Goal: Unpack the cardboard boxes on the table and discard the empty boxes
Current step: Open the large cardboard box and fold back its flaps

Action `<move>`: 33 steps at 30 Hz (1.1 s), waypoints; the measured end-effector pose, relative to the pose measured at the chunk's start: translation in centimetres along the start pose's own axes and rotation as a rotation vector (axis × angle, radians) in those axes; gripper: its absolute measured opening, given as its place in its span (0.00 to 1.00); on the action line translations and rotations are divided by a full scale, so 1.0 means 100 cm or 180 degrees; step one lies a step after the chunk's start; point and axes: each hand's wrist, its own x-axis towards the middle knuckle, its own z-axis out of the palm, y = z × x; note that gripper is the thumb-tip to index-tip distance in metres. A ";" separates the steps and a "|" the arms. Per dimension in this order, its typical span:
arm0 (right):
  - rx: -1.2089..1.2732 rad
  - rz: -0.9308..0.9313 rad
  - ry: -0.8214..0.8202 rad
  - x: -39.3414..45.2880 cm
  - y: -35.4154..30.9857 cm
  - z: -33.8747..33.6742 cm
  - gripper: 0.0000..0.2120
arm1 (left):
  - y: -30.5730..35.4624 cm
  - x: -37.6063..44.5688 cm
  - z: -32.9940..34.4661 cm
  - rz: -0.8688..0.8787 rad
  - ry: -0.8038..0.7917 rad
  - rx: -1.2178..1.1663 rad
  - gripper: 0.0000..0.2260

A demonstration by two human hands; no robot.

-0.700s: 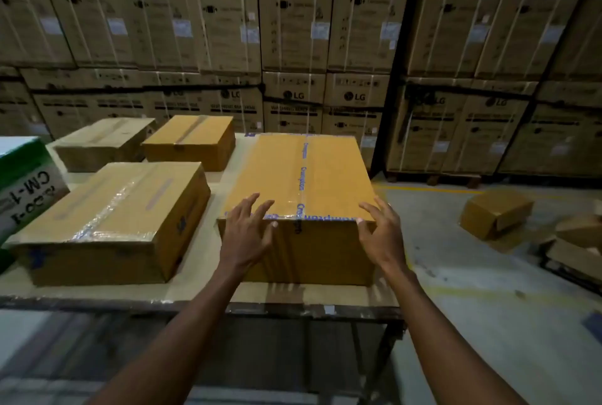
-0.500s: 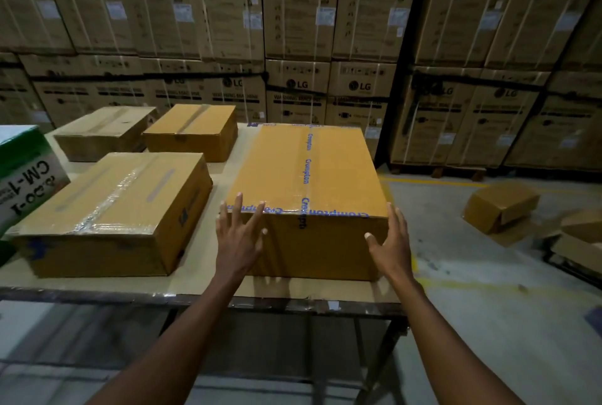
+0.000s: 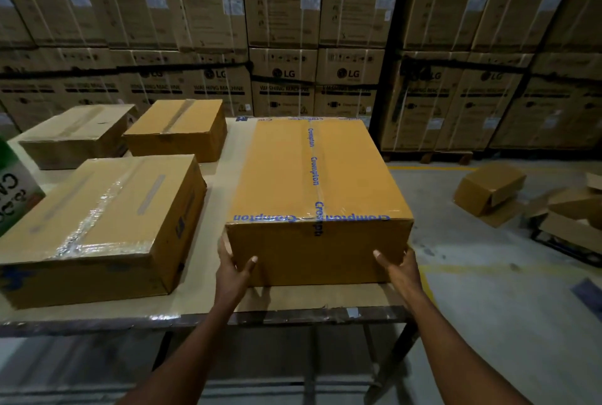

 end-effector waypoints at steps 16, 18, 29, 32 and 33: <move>0.0962 0.0371 -0.0208 0.016 0.002 -0.007 0.40 | 0.002 -0.013 0.009 -0.0752 -0.0541 -0.1402 0.25; 0.0890 0.0231 -0.0080 0.021 -0.005 -0.011 0.38 | 0.017 -0.015 0.014 -0.0710 -0.0469 -0.1654 0.23; 0.0737 -0.1249 -0.0033 0.045 -0.118 -0.033 0.42 | 0.119 0.029 0.000 0.0289 0.0183 -0.1851 0.38; 0.0613 -0.1545 0.0017 0.050 -0.166 -0.039 0.43 | 0.152 0.049 -0.014 0.0620 0.0329 -0.1825 0.36; 0.0601 -0.1608 0.0043 0.052 -0.180 -0.040 0.43 | 0.164 0.055 -0.021 0.0726 0.0350 -0.1769 0.36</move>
